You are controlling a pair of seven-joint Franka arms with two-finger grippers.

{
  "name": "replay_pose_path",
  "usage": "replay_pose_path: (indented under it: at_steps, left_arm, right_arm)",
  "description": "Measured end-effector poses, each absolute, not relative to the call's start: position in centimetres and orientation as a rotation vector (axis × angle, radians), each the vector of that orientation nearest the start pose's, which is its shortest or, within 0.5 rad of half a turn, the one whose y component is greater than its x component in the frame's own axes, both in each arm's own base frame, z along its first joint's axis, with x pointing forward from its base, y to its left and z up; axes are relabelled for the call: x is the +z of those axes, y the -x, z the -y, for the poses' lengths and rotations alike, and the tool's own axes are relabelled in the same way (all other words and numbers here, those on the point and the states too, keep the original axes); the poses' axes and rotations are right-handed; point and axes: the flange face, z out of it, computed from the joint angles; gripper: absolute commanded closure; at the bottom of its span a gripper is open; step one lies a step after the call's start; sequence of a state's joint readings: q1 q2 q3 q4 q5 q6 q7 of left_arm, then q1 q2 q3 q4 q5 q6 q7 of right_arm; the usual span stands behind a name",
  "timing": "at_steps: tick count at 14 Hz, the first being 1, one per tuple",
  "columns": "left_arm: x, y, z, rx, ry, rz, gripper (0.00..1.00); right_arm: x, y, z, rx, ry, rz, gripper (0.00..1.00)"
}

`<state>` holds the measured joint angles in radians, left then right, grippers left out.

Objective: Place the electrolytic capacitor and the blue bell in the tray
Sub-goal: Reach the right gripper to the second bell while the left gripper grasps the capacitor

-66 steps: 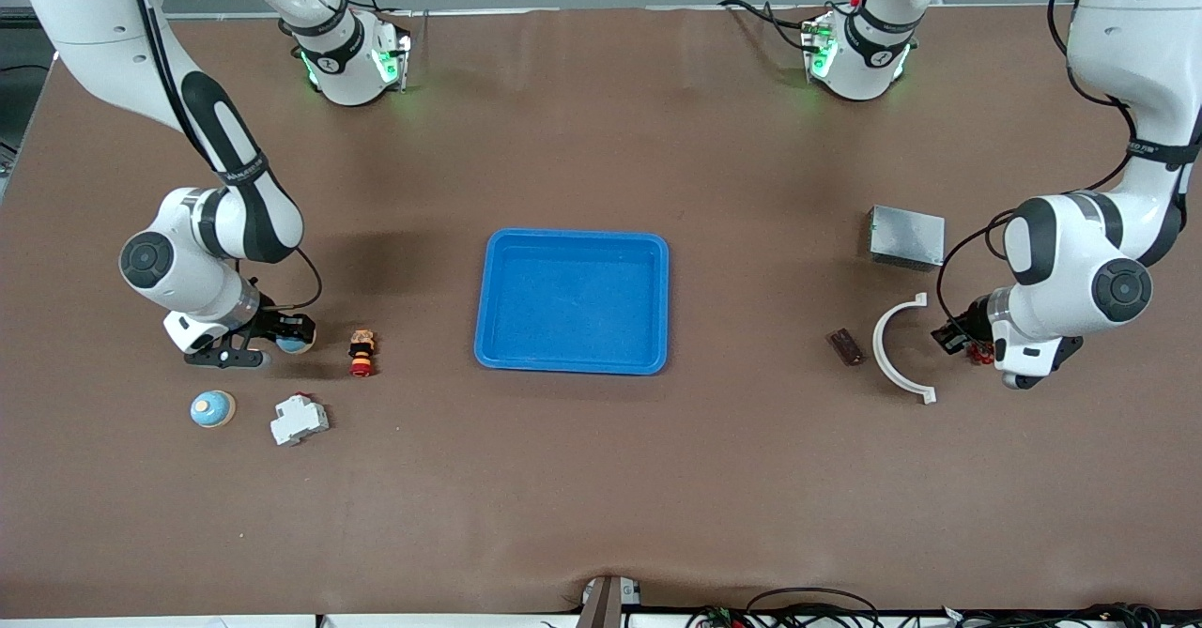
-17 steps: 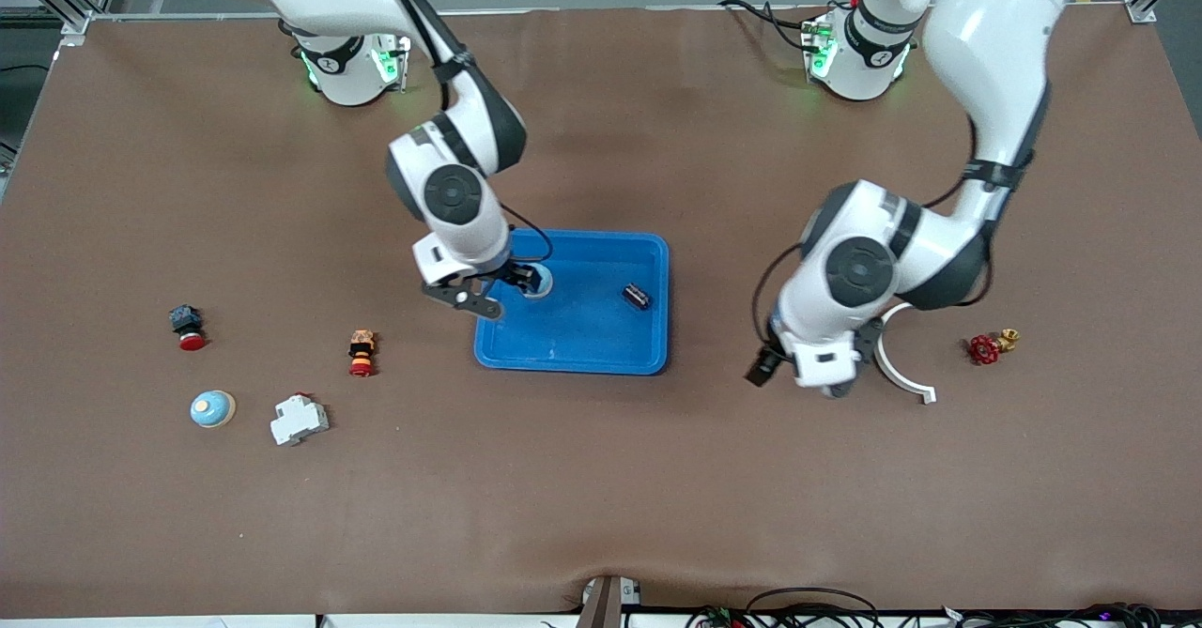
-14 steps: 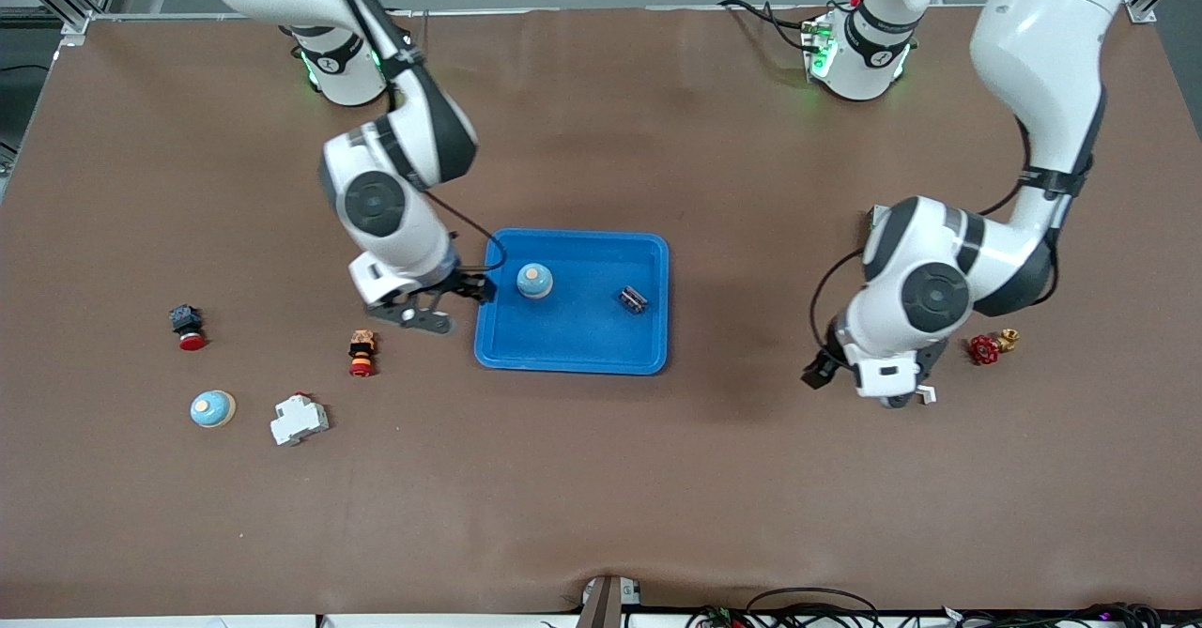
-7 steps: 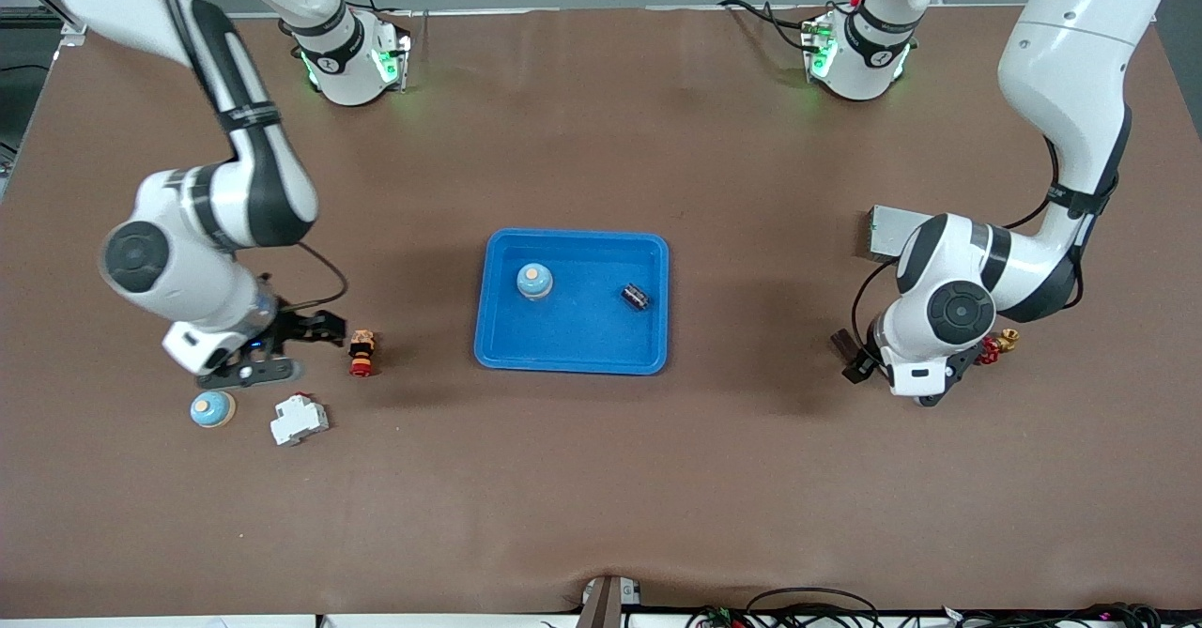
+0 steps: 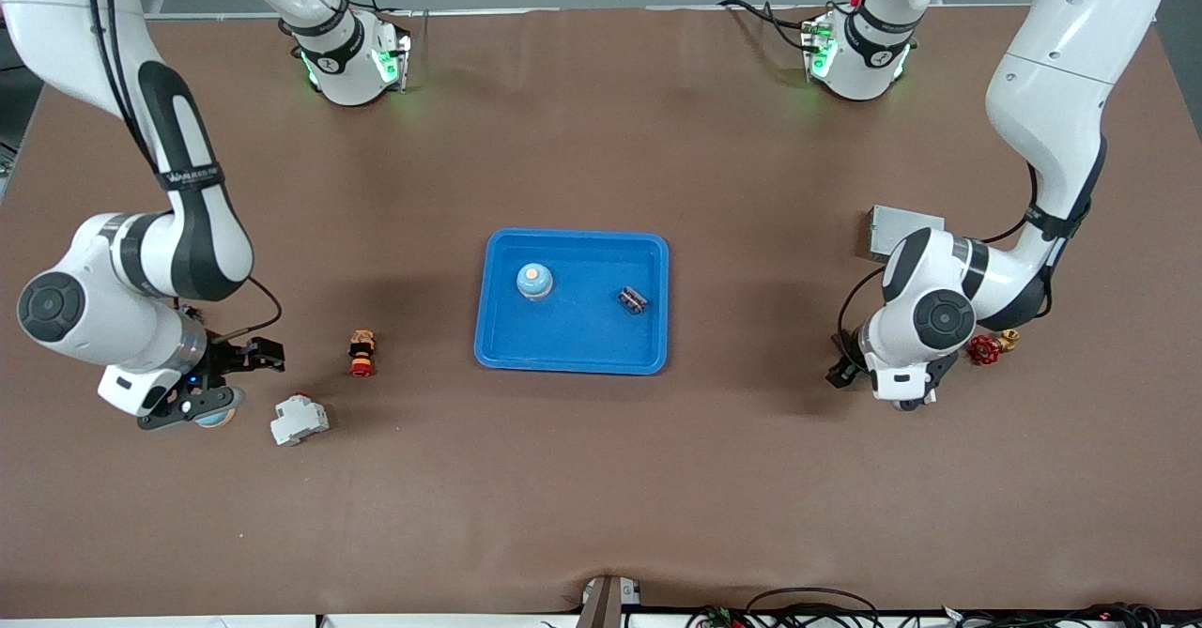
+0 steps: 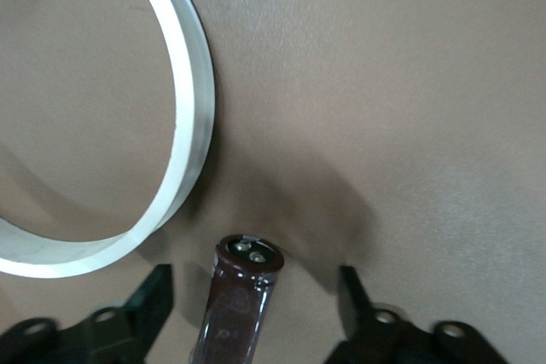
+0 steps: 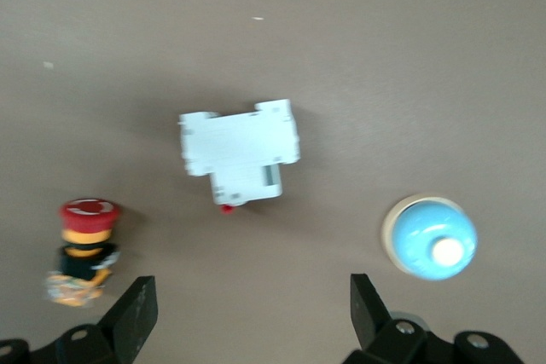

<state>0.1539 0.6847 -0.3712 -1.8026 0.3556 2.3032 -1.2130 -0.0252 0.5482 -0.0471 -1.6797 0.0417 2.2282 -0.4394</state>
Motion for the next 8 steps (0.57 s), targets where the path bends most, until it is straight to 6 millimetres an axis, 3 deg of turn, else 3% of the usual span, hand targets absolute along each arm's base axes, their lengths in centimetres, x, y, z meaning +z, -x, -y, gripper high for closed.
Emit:
replay_pose_path:
  at_steps: [1,4,8]
  left_arm:
    - [17.6,-62.7,11.9,0.115,2.819,1.193,1.00]
    - [18.0,-62.8,12.2,0.107,2.826,1.191,1.00]
    - [19.9,-62.9,14.3,0.078,2.861,1.181,1.00]
  right_arm:
    - [27.6,-68.3,5.8,-0.007,3.080,0.591,0.00]
    - [25.0,-69.9,9.9,-0.005,3.058,0.708,0.00]
    - [22.8,-70.7,12.8,0.000,3.038,0.795,0.00]
